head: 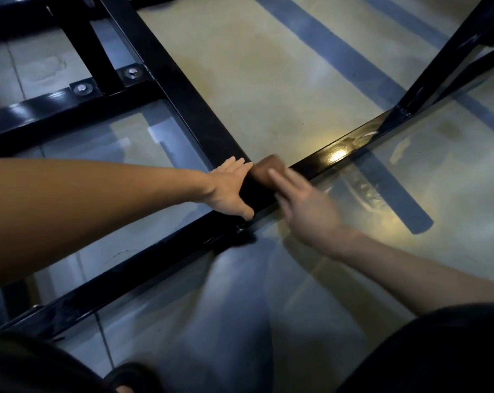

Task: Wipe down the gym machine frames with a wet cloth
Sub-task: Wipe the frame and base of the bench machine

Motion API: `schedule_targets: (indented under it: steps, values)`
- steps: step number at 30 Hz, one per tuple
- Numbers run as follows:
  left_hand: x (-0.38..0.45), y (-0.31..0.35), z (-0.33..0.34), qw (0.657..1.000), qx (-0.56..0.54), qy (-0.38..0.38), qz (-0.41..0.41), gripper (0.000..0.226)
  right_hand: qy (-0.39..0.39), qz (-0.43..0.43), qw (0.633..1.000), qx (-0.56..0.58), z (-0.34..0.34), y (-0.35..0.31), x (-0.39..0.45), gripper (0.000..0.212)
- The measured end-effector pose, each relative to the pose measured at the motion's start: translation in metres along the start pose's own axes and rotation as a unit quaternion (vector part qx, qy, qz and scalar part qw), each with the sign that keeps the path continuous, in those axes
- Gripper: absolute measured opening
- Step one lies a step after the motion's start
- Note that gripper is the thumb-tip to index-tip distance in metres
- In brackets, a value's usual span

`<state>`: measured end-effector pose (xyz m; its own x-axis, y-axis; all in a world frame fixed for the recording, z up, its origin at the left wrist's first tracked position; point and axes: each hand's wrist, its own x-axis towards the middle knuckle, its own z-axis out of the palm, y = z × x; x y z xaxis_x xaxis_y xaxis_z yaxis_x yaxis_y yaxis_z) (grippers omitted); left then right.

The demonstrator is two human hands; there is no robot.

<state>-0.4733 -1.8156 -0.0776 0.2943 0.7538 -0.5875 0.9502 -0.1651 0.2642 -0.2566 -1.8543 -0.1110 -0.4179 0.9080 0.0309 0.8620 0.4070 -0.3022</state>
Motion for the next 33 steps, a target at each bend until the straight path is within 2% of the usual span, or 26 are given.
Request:
schedule_targets:
  steps: [2,4,6,8,10,12,14,16,17,19,22,23,25,28,30,31,33]
  values:
    - [-0.001,-0.005,0.004,0.999,0.041,-0.034,-0.003,0.142,-0.037,-0.081,0.996,-0.029,0.009,-0.011,-0.016,0.062]
    - [0.0,-0.005,0.008,0.997,0.074,-0.033,0.0,0.145,-0.015,-0.082,0.994,-0.066,0.0,0.008,-0.01,0.061]
    - [0.0,-0.001,0.01,0.995,0.097,-0.019,0.009,0.139,0.041,0.006,0.998,-0.051,-0.013,0.045,0.006,0.057]
    - [0.0,0.005,0.015,0.994,0.108,-0.006,0.018,0.133,0.059,0.112,0.991,-0.048,-0.031,0.079,0.018,0.053]
    - [0.002,0.009,0.021,0.994,0.106,0.001,0.022,0.132,0.065,0.158,0.985,-0.038,-0.037,0.082,0.024,0.052]
    - [0.007,0.012,0.025,0.994,0.107,0.017,0.017,0.133,0.068,0.121,0.99,0.008,-0.027,0.05,0.021,0.053]
    - [0.014,0.015,0.027,0.992,0.124,0.036,0.013,0.135,0.039,0.026,0.997,0.057,-0.007,0.018,0.005,0.055]
    - [0.019,0.015,0.027,0.991,0.123,0.051,0.008,0.138,-0.004,-0.058,0.998,0.04,0.004,0.012,-0.01,0.061]
    - [0.021,0.015,0.027,0.992,0.108,0.056,0.007,0.139,-0.005,-0.074,0.997,0.021,-0.001,0.024,-0.009,0.063]
    - [0.023,0.011,0.028,0.994,0.086,0.063,0.011,0.136,0.016,-0.022,1.0,0.011,-0.016,0.062,0.005,0.065]
    - [0.026,0.009,0.032,0.994,0.082,0.066,0.015,0.133,0.049,0.133,0.99,-0.025,-0.043,0.113,0.028,0.059]
    - [0.027,0.011,0.033,0.995,0.076,0.07,0.009,0.132,0.054,0.157,0.985,-0.036,-0.045,0.115,0.033,0.058]
    - [0.032,0.02,0.03,0.995,0.067,0.076,0.007,0.127,0.058,0.149,0.987,-0.016,-0.04,0.091,0.035,0.058]
    - [0.045,0.042,0.02,0.991,0.083,0.099,0.031,0.109,0.027,0.021,0.999,0.042,-0.013,0.055,0.015,0.061]
    - [0.05,0.053,0.01,0.993,0.061,0.092,0.028,0.087,0.005,-0.031,0.999,0.013,-0.01,0.062,0.002,0.064]
    - [0.051,0.056,0.006,0.995,0.048,0.085,0.02,0.072,0.015,-0.029,0.999,0.005,-0.016,0.076,0.004,0.065]
    - [0.048,0.056,0.002,0.996,0.05,0.071,0.007,0.058,0.053,0.042,0.998,0.004,-0.032,0.111,0.017,0.064]
